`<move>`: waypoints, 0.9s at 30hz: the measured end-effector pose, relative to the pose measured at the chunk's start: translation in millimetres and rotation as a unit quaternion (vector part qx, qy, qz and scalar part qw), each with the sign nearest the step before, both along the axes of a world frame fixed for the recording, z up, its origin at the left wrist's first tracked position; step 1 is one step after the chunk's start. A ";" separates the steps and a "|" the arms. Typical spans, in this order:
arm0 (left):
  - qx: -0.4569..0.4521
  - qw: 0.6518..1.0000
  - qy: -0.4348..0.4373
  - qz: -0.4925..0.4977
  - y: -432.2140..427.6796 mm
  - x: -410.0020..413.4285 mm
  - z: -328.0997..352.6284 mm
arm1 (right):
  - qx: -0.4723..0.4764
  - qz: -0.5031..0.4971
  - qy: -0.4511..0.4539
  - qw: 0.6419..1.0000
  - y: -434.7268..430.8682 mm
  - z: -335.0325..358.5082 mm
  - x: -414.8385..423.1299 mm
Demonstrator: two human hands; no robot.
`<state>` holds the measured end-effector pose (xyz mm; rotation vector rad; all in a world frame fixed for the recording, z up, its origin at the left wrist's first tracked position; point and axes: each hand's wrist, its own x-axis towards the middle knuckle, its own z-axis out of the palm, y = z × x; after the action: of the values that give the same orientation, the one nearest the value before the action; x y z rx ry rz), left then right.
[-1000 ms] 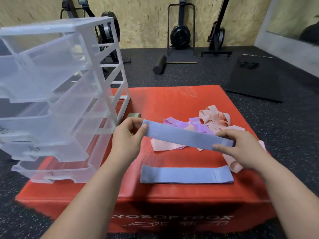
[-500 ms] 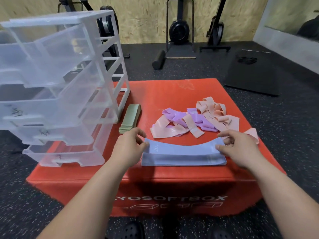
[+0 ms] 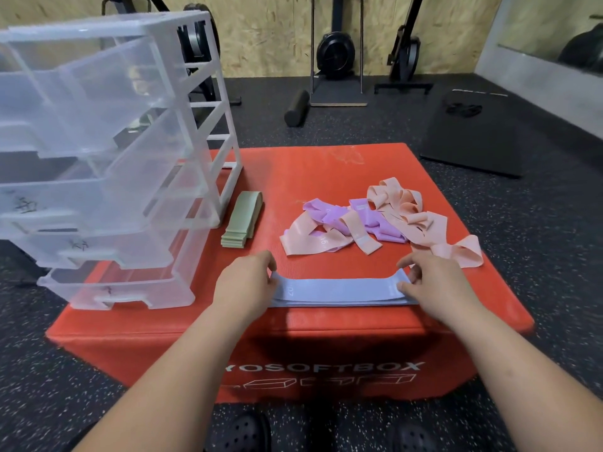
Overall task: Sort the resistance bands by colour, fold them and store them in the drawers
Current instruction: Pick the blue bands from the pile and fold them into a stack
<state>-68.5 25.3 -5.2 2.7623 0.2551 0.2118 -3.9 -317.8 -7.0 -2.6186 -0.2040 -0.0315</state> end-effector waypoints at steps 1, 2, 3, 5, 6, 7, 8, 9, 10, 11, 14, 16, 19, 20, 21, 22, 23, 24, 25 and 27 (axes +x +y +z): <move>0.014 1.000 0.000 -0.003 -0.7 0.6 -1.3 | -0.012 0.001 -0.001 1.000 -0.4 -1.4 0.4; 0.027 1.000 0.001 -0.008 -1.3 1.1 -2.3 | -0.023 0.002 0.001 1.000 -1.1 -2.9 1.0; 0.039 0.999 0.004 -0.015 -1.9 2.0 -3.1 | -0.037 0.003 0.004 0.999 -1.8 -4.3 1.7; 0.063 0.997 0.007 -0.033 -2.2 3.4 -4.4 | -0.073 0.008 0.011 0.997 -4.4 -6.2 2.9; 0.071 0.997 0.003 -0.040 -1.9 3.9 -4.1 | -0.083 0.011 0.010 0.996 -5.7 -4.9 3.3; 0.074 0.996 -0.004 -0.048 -0.9 4.6 -3.3 | -0.079 0.019 0.007 0.997 -7.5 -3.0 4.1; 0.075 0.995 -0.015 -0.060 0.6 5.5 -2.0 | -0.070 0.036 0.001 0.997 -10.1 -0.7 5.4; 0.073 0.994 -0.021 -0.080 2.2 6.2 -0.7 | -0.067 0.062 -0.002 0.996 -12.8 2.1 6.6; 0.069 0.992 -0.016 -0.108 3.6 6.3 1.0 | -0.075 0.099 0.000 0.992 -15.4 4.4 7.8; 0.065 0.987 -0.001 -0.144 5.1 5.9 2.2 | -0.094 0.137 0.006 0.986 -17.6 5.8 8.8; 0.056 0.971 0.070 -0.222 5.8 3.1 1.3 | -0.139 0.196 0.047 0.970 -19.9 3.4 9.1; 0.056 0.968 0.097 -0.223 4.1 3.0 -2.9 | -0.153 0.192 0.049 0.968 -19.1 -0.1 10.1; 0.061 0.971 0.079 -0.215 5.6 6.6 -6.6 | -0.156 0.189 0.038 0.969 -19.8 -1.8 14.0; 0.060 0.972 0.075 -0.215 6.9 7.6 -7.0 | -0.152 0.191 0.037 0.969 -20.9 -2.3 15.6; 0.060 0.972 0.071 -0.216 8.1 8.6 -7.5 | -0.148 0.192 0.037 0.969 -22.2 -2.9 17.2; 0.059 0.972 0.070 -0.217 9.2 9.5 -8.3 | -0.144 0.193 0.040 0.970 -23.2 -3.6 18.5; 0.057 0.972 0.070 -0.215 9.4 9.8 -8.8 | -0.140 0.192 0.044 0.970 -23.6 -3.8 19.2; 0.055 0.973 0.070 -0.213 9.1 9.8 -8.9 | -0.138 0.193 0.044 0.970 -23.7 -3.5 19.8; 0.054 0.973 0.069 -0.213 8.8 10.0 -8.8 | -0.139 0.193 0.042 0.970 -23.6 -3.3 20.4; 0.055 0.972 0.071 -0.215 8.6 10.5 -8.3 | -0.146 0.195 0.038 0.969 -23.7 -2.9 21.0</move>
<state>-58.0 33.9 -13.5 2.8610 -0.3316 -0.0877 17.1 -341.6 -9.9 -2.8108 -0.7436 0.2529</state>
